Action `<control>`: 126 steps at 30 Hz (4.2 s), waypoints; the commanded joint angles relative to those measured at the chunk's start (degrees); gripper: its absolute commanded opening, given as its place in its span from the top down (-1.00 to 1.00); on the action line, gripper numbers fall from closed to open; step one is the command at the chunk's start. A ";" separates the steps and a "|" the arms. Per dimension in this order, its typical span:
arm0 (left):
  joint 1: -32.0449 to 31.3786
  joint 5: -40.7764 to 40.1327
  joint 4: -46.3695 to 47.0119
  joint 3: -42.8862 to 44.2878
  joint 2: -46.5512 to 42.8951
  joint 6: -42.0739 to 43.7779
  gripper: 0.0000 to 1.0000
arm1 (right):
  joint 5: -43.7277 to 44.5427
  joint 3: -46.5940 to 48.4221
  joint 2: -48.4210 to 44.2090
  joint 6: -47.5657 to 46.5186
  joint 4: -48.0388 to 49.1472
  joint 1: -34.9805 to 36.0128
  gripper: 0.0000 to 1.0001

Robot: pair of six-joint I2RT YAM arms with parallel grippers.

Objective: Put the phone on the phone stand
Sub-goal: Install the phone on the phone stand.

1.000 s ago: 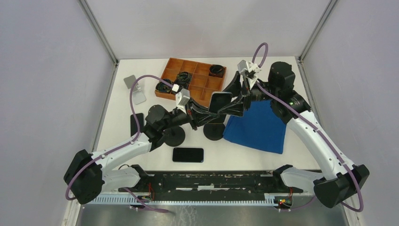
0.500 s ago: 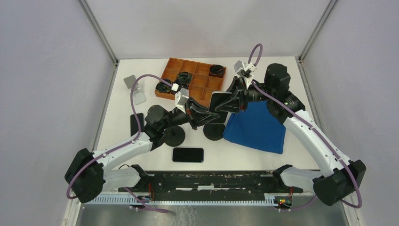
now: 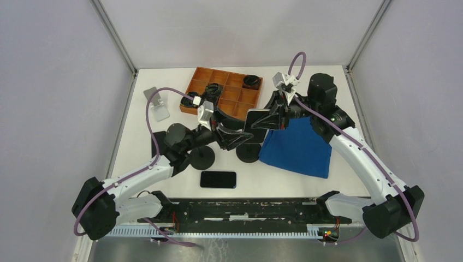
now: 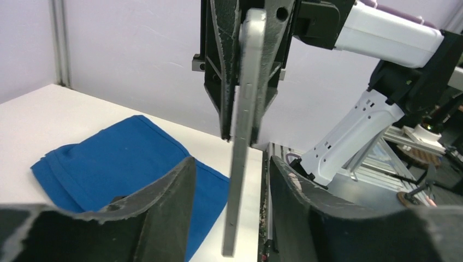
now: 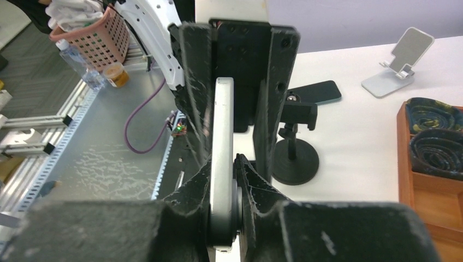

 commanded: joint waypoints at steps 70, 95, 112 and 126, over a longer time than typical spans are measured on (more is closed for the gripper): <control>-14.66 -16.74 -40.09 8.76 -8.28 21.82 0.96 | -1.21 5.57 0.94 -35.84 -29.23 3.29 0.19; -13.60 -26.34 -42.21 9.56 -9.51 18.12 -0.01 | 6.86 9.81 0.57 -42.13 -35.81 2.27 1.00; -13.58 -48.03 -62.10 24.22 0.80 9.13 -0.61 | -2.58 1.82 -1.83 -38.78 -26.74 -16.25 1.00; -15.38 -60.33 -72.36 34.48 11.98 5.88 -0.07 | -6.84 -4.63 -3.56 -29.25 -15.05 -20.04 1.00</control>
